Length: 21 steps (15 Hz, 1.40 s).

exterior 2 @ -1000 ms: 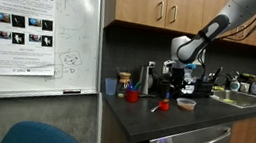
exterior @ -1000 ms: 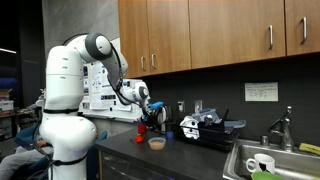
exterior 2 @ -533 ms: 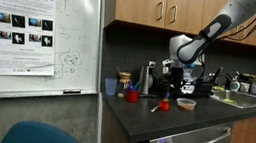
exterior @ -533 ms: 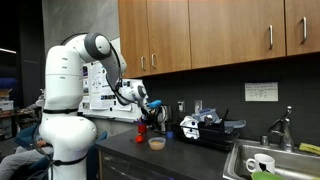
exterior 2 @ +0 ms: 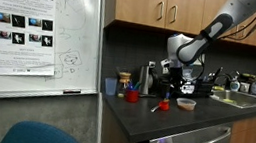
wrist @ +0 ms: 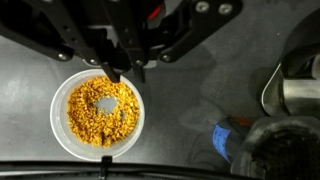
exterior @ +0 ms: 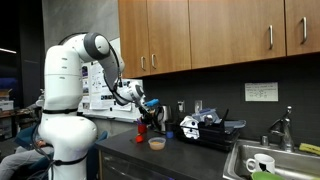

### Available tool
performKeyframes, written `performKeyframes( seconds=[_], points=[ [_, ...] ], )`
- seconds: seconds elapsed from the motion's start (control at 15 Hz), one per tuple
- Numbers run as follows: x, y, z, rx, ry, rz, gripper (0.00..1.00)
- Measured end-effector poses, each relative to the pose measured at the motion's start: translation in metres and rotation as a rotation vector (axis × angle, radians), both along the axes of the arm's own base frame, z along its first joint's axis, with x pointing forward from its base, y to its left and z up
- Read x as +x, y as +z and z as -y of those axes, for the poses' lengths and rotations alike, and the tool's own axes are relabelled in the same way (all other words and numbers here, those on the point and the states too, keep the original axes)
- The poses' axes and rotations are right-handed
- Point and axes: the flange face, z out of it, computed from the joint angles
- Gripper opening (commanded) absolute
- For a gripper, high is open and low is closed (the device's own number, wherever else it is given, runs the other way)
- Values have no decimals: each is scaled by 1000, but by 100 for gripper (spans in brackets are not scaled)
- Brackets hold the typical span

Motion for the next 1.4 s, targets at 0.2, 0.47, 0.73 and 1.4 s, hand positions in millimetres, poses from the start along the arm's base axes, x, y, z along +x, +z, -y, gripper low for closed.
performKeyframes(
  seconds=[0.2, 0.47, 0.73, 1.4],
  points=[
    [0, -2, 0, 0, 0, -3, 19],
    [0, -2, 0, -1, 0, -4, 19],
    [0, -2, 0, -1, 0, -4, 19],
    [-1, -3, 0, -1, 0, -6, 5]
  ],
)
